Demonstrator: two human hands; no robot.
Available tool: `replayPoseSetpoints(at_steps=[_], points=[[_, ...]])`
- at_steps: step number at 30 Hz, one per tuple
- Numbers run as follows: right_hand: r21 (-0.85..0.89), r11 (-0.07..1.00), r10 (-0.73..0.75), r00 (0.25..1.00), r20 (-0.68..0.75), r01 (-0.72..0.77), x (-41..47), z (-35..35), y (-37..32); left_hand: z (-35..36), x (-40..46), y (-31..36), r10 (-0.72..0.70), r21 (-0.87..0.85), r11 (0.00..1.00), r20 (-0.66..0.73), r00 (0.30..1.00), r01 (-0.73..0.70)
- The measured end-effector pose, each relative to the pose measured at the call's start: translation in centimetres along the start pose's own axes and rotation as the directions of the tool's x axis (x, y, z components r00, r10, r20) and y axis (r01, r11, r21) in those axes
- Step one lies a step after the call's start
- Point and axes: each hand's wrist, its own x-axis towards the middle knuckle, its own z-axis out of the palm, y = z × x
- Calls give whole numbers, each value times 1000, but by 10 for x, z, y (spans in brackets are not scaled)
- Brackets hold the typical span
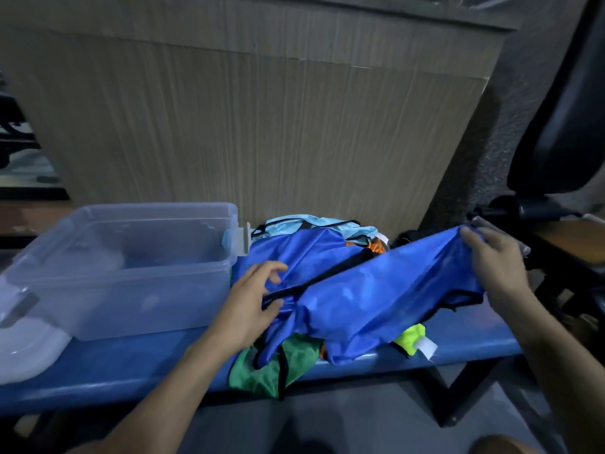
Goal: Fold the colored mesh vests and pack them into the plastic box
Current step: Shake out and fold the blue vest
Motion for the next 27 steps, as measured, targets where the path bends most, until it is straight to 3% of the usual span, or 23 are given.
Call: replayPoseSetpoints(at_steps=[2, 4, 6, 8, 10, 12, 13, 15, 17, 18, 20, 21, 24, 27], points=[[247, 957, 189, 972, -142, -150, 12, 11, 0, 2, 2, -10, -34, 93, 995, 2, 999, 34], [393, 884, 319, 941, -111, -254, 23, 20, -3, 7, 4, -17, -62, 146, 987, -8, 998, 62], [329, 883, 328, 942, 74, -334, 26, 31, -5, 11, 7, -15, -118, 118, 986, -38, 992, 121], [98, 931, 318, 913, 255, -351, 20, 44, 9, 17, 11, -14, -176, 37, 983, -63, 982, 178], [-254, 956, 208, 950, 231, -147, 1, 56, 26, 20, 16, -16, -226, -38, 974, -36, 974, 224], [-404, 900, -24, 943, 332, 166, -36, 71, 33, 21, 23, -16, -288, -139, 948, 2, 958, 285], [-360, 874, -148, 883, 445, 327, -58, 82, 33, 21, 26, -14, -326, -234, 918, 21, 945, 321], [-257, 752, -301, 663, 685, 607, -101, 102, 31, 21, 29, -2, -391, -454, 808, 62, 918, 375], [-238, 619, -276, 492, 826, 748, -134, 121, 30, 20, 30, 14, -404, -635, 664, 141, 904, 395], [-270, 553, -271, 476, 837, 788, -145, 129, 32, 19, 31, 18, -390, -702, 586, 194, 900, 405], [-350, 496, -286, 531, 798, 794, -150, 141, 38, 15, 30, 23, -318, -774, 463, 310, 896, 432], [-389, 506, -306, 582, 753, 770, -149, 144, 40, 13, 29, 23, -264, -768, 463, 357, 896, 443], [-440, 559, -313, 670, 673, 703, -144, 148, 38, 11, 28, 15, -180, -621, 651, 432, 884, 436], [-487, 584, -232, 708, 667, 649, -142, 148, 36, 5, 29, 4, -185, -478, 794, 398, 899, 375]])
